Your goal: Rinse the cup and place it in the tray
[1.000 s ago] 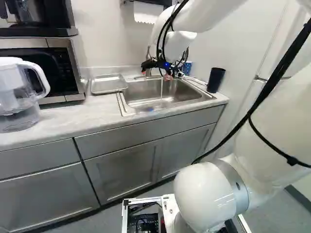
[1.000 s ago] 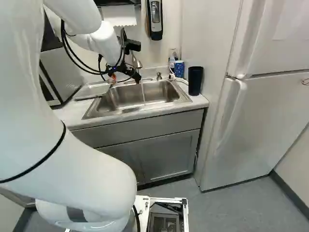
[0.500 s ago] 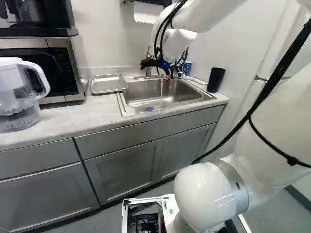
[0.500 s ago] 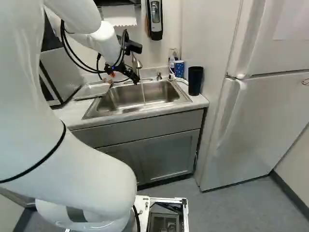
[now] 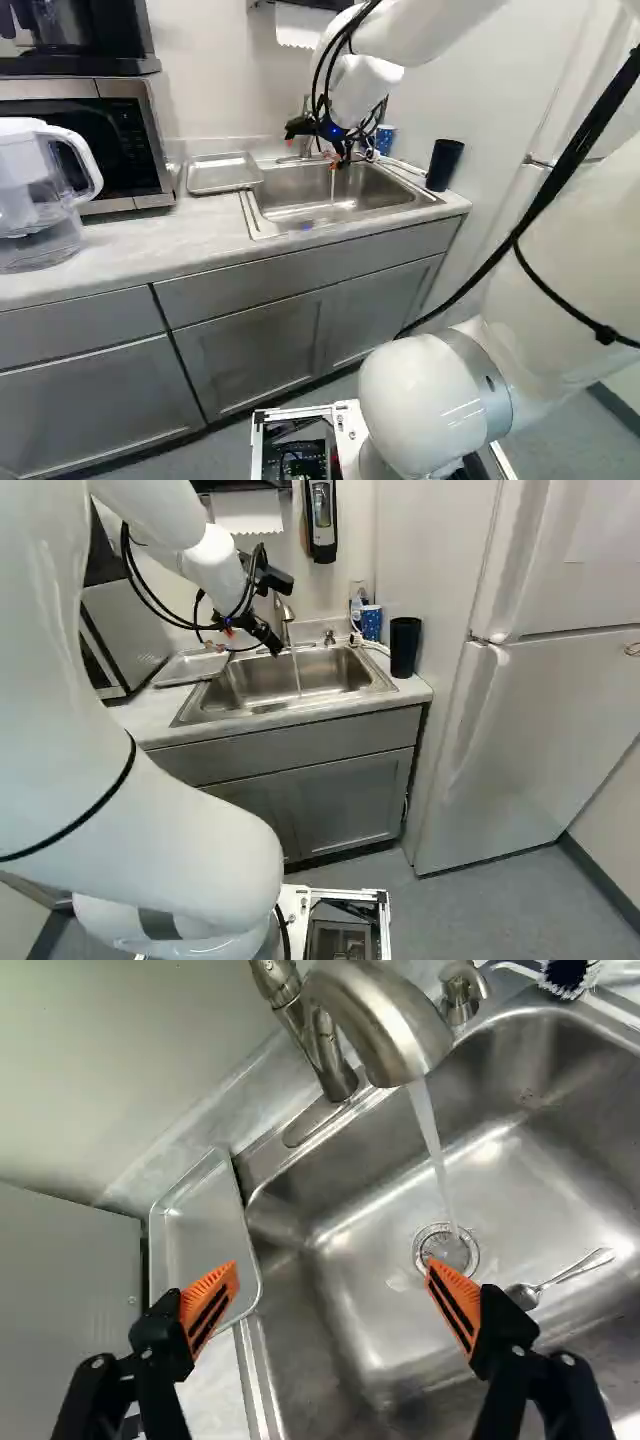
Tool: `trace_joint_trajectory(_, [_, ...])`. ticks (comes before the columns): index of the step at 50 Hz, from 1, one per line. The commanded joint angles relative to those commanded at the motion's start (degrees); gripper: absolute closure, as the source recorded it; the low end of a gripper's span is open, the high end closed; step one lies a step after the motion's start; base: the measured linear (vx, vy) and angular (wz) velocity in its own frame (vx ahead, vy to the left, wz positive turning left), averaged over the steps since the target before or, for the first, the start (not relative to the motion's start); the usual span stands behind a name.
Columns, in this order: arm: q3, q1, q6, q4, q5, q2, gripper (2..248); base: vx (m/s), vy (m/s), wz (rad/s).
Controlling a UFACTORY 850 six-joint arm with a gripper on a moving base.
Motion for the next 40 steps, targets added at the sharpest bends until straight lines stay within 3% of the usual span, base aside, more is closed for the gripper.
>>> trace_joint_trajectory(40, [0.9, 1.6, 0.0, 9.3, 4.9, 1.0, 3, 0.000, 0.000, 0.000])
